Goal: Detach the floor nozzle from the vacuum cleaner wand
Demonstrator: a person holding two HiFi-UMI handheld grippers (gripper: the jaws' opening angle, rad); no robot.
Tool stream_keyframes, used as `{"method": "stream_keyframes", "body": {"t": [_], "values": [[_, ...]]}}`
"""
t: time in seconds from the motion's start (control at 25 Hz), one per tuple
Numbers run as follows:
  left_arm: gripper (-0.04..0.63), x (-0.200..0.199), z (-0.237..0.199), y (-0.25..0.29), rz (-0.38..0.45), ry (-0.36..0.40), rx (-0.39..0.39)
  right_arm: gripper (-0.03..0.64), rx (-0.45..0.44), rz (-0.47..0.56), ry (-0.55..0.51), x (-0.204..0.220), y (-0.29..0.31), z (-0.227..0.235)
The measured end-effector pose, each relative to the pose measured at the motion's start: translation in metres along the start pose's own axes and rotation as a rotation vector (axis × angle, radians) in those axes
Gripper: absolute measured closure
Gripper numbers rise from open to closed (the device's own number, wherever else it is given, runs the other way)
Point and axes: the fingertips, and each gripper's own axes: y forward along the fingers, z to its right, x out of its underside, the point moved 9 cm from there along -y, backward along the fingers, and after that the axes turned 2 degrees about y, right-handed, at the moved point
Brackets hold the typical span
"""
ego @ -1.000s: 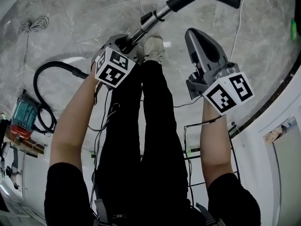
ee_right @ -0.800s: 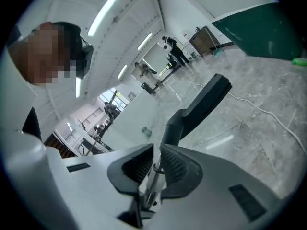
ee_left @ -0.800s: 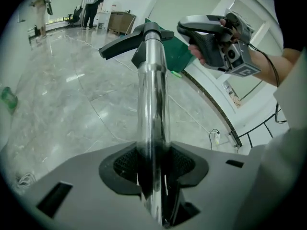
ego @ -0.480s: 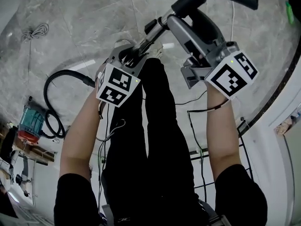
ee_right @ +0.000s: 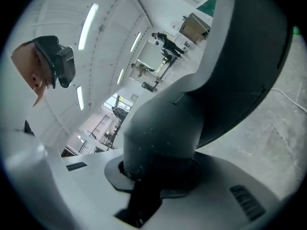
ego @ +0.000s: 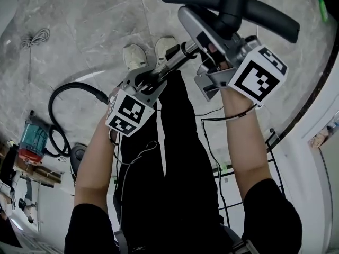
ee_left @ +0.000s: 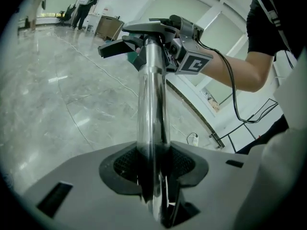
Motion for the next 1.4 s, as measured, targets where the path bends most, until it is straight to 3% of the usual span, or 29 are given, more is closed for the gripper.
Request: {"method": "stream_keyframes", "body": {"t": [0.16,0.32,0.4,0.48,0.64,0.68,0.76,0.92,1.08,1.16,1.2,1.28,1.36,1.4], "values": [[0.437,0.009,0.005,0.000,0.035,-0.037,0.073,0.520,-0.088,-0.028,-0.034,0.009,-0.003,-0.002],[0.437,0.016,0.010,-0.005,0.061,-0.098,0.208,0.520,-0.362,-0.058,-0.027,0.014,-0.011,-0.002],[0.437,0.016,0.011,-0.005,0.049,-0.107,0.218,0.520,-0.445,-0.084,-0.049,0.013,-0.010,-0.004],[0.437,0.014,0.008,-0.005,0.059,-0.137,0.185,0.520,-0.338,-0.086,-0.025,0.008,-0.002,0.001],[0.437,0.007,0.011,-0.015,0.134,-0.250,0.223,0.521,0.104,-0.109,0.139,-0.005,0.010,0.019],[0.437,0.006,0.012,-0.016,0.142,-0.271,0.238,0.522,0.163,-0.118,0.189,-0.006,0.011,0.024],[0.437,0.008,0.014,-0.014,0.132,-0.292,0.270,0.523,0.152,-0.108,0.240,-0.001,0.009,0.029],[0.437,0.009,0.009,-0.009,0.075,-0.280,0.362,0.523,-0.145,-0.043,0.167,0.003,0.002,0.037],[0.446,0.009,0.018,-0.012,0.068,-0.291,0.507,0.525,-0.708,-0.030,0.107,0.001,-0.009,0.028],[0.454,0.009,0.018,-0.016,0.109,-0.325,0.521,0.525,-0.837,-0.033,0.099,-0.006,-0.001,0.023],[0.457,0.009,0.015,-0.018,0.130,-0.343,0.507,0.526,-0.825,-0.036,0.106,-0.008,0.006,0.022],[0.460,0.011,0.010,-0.021,0.146,-0.361,0.456,0.525,-0.684,-0.061,0.140,-0.008,0.022,0.023],[0.472,0.014,0.008,-0.020,0.107,-0.354,0.404,0.525,-0.411,-0.097,0.197,-0.003,0.028,0.027],[0.478,0.017,0.009,-0.018,0.073,-0.344,0.376,0.525,-0.209,-0.100,0.229,-0.005,0.024,0.031]]}}
